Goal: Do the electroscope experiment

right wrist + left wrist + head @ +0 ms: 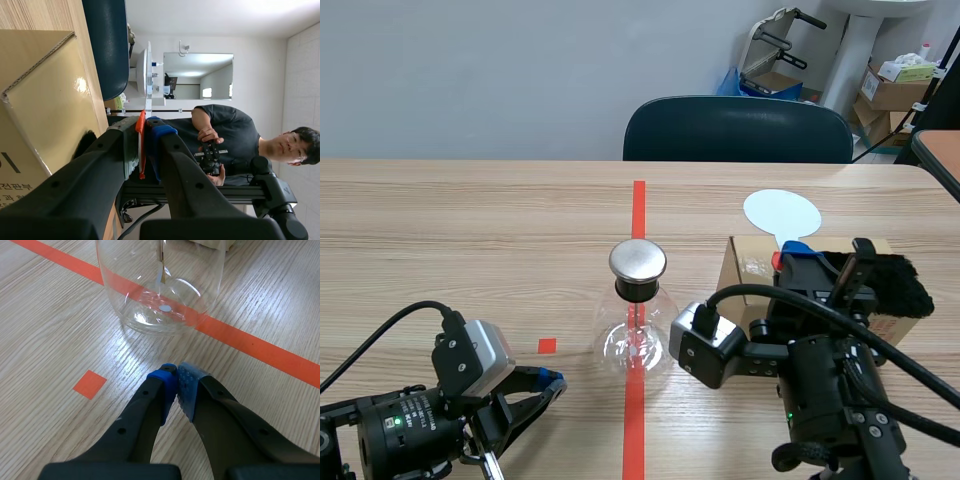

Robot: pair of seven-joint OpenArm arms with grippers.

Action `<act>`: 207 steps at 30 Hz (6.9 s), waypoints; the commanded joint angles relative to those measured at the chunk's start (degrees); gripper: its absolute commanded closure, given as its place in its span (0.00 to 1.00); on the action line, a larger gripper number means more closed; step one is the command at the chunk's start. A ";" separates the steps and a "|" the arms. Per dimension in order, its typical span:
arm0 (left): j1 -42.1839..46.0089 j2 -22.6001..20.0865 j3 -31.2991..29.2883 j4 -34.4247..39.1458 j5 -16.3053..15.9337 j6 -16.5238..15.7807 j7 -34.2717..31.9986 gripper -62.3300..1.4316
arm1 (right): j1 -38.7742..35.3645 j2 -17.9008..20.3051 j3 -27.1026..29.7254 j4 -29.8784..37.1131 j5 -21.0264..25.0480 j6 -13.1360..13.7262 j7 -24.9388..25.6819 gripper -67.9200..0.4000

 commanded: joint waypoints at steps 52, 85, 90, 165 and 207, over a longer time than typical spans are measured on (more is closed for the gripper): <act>13.49 -28.24 -0.70 10.93 -9.27 -18.03 -42.86 0.91 | -3.15 -3.39 11.80 -10.82 -0.06 -13.83 17.05 0.99; 13.46 -35.54 -0.70 10.40 -3.02 -23.06 -45.09 0.41 | -2.32 -3.37 11.21 -11.87 -0.06 -13.83 17.27 0.00; 13.44 -38.14 -0.70 10.43 -3.45 -27.28 -49.37 0.36 | -2.32 -3.37 11.21 -11.87 -0.06 -13.83 17.27 0.00; 13.46 -37.97 -0.70 10.40 -3.19 -27.36 -48.43 0.36 | -2.32 -3.34 11.21 -11.87 -0.06 -13.83 17.25 0.00; 13.46 -37.97 -0.70 10.25 -3.50 -27.36 -48.41 0.36 | -2.32 -3.34 11.21 -11.87 -0.06 -13.83 17.18 0.00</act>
